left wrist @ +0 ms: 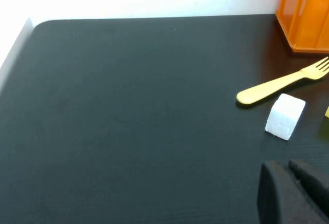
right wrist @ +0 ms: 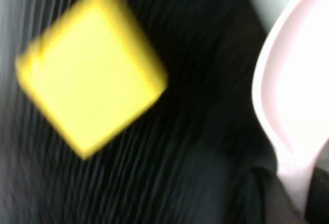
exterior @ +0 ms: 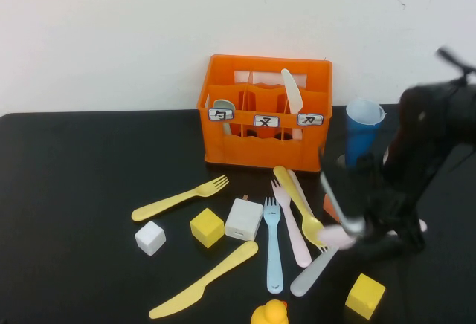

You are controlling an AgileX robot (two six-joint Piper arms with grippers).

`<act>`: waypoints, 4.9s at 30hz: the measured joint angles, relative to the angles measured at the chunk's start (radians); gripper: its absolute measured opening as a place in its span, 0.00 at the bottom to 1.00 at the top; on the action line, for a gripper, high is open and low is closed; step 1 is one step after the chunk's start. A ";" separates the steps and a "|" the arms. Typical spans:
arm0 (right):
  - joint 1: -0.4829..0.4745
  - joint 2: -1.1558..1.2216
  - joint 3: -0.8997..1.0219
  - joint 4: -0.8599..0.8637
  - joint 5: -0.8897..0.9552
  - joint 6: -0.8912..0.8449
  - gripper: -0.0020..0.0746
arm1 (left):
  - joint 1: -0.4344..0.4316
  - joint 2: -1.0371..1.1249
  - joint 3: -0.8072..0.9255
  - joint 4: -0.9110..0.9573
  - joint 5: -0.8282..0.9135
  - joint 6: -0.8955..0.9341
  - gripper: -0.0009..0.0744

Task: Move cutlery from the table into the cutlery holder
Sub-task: Pick up the spoon, then place the spoon on the box, then pick up the knife

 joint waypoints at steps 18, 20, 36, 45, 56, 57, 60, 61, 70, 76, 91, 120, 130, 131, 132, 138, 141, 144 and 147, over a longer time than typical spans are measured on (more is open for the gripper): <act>0.138 -0.464 0.421 1.080 -0.998 0.069 0.19 | 0.000 0.000 0.000 0.000 0.000 0.000 0.01; 0.159 -0.464 0.423 1.100 -1.072 0.106 0.19 | 0.000 0.000 0.000 0.000 0.000 0.000 0.01; 0.171 -0.442 0.401 0.545 -1.227 0.791 0.19 | 0.000 0.000 0.000 0.000 0.000 -0.002 0.01; 0.171 -0.381 0.398 -0.043 -1.583 1.391 0.19 | 0.000 0.000 0.000 0.000 0.000 -0.002 0.01; 0.171 -0.147 0.254 -0.089 -1.763 1.425 0.19 | 0.000 0.000 0.000 0.000 0.000 -0.002 0.01; 0.171 -0.118 0.231 -0.089 -1.763 1.425 0.19 | 0.000 0.000 0.000 0.000 0.000 -0.002 0.01; 0.171 -0.036 0.149 -0.090 -1.761 1.425 0.19 | 0.000 0.000 0.000 0.000 0.000 -0.002 0.01; 0.171 -0.008 0.125 -0.090 -1.759 1.425 0.19 | 0.000 0.000 0.000 0.000 0.000 -0.002 0.01; 0.171 0.145 0.051 -0.078 -1.730 1.425 0.19 | 0.000 0.000 0.000 0.000 0.000 0.001 0.01; 0.171 0.156 0.046 -0.072 -1.728 1.425 0.19 | 0.000 0.000 0.000 0.000 0.000 0.001 0.01; 0.171 0.156 0.046 -0.070 -1.728 1.425 0.19 | 0.000 0.000 0.000 0.000 0.000 0.001 0.01; 0.179 0.218 -0.175 -0.291 -1.680 1.529 0.19 | 0.000 0.000 0.000 0.000 0.000 -0.002 0.01; 0.179 0.310 -0.180 -0.291 -1.681 1.568 0.23 | 0.000 0.000 0.000 0.000 0.000 -0.002 0.01; 0.179 0.310 -0.180 -0.291 -1.681 1.573 0.25 | 0.000 0.000 0.000 0.000 0.000 -0.002 0.01; 0.179 0.312 -0.180 -0.291 -1.681 1.577 0.30 | 0.000 0.000 0.000 0.000 0.000 -0.002 0.01; 0.179 0.310 -0.180 -0.291 -1.713 1.590 0.42 | 0.000 0.000 0.000 0.000 0.000 -0.002 0.01; 0.179 0.282 -0.178 -0.301 -1.714 1.600 0.43 | 0.000 0.000 0.000 0.000 0.000 0.000 0.01; 0.179 0.220 -0.157 -0.315 -1.716 1.604 0.43 | 0.000 0.000 0.000 0.000 0.000 0.000 0.01; 0.179 0.124 -0.107 -0.320 -1.722 1.604 0.43 | 0.000 0.000 0.000 0.000 0.000 0.000 0.01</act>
